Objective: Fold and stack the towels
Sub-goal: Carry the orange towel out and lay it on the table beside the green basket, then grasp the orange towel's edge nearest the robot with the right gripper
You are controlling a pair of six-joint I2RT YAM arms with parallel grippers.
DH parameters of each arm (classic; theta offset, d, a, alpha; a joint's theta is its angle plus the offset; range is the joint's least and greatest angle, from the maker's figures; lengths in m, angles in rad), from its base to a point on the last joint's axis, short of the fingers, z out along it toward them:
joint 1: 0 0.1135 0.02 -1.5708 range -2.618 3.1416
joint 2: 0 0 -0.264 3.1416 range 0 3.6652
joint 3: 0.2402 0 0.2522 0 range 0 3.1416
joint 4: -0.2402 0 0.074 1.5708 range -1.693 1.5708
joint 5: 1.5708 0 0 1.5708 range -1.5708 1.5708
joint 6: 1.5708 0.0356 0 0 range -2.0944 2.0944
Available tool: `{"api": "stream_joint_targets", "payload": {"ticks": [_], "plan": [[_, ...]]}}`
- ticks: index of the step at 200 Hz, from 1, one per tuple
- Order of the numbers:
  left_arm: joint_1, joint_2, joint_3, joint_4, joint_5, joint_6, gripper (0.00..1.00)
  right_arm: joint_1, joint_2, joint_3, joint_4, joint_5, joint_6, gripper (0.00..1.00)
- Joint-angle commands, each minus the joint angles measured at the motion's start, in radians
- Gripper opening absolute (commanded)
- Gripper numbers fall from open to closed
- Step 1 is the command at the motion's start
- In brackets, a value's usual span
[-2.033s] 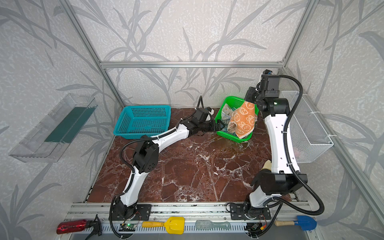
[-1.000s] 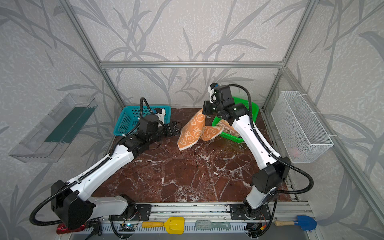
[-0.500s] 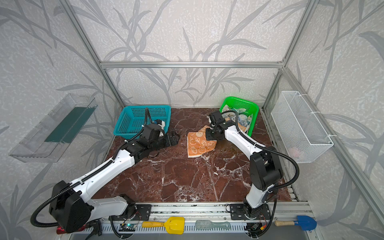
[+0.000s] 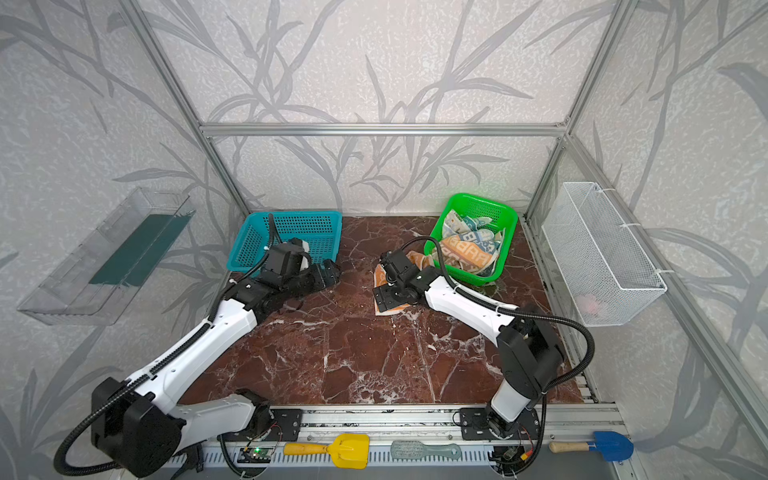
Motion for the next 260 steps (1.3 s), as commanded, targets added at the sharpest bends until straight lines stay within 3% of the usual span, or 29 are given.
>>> {"api": "stream_joint_targets", "payload": {"ticks": [1, 74, 119, 207, 239, 260], "plan": [[0.008, -0.041, 0.028, -0.046, 0.039, -0.014, 0.99, 0.038, 0.088, 0.042, 0.009, 0.036, -0.025, 0.80], [0.066, -0.079, -0.001, -0.053, 0.092, -0.022, 0.99, 0.108, 0.305, 0.175, -0.066, 0.128, 0.022, 0.62], [0.083, -0.094, -0.017, -0.058, 0.102, -0.015, 0.99, 0.121, 0.371, 0.215, -0.120, 0.172, 0.061, 0.41], [0.091, -0.117, -0.035, -0.068, 0.105, -0.015, 0.99, 0.123, 0.442, 0.216, -0.102, 0.195, 0.081, 0.31], [0.091, -0.130, -0.045, -0.076, 0.093, -0.014, 0.99, 0.124, 0.437, 0.243, -0.141, 0.196, 0.083, 0.01], [0.091, -0.115, -0.061, -0.055, 0.101, -0.036, 0.99, 0.121, 0.315, 0.230, -0.180, 0.222, 0.059, 0.00]]}}
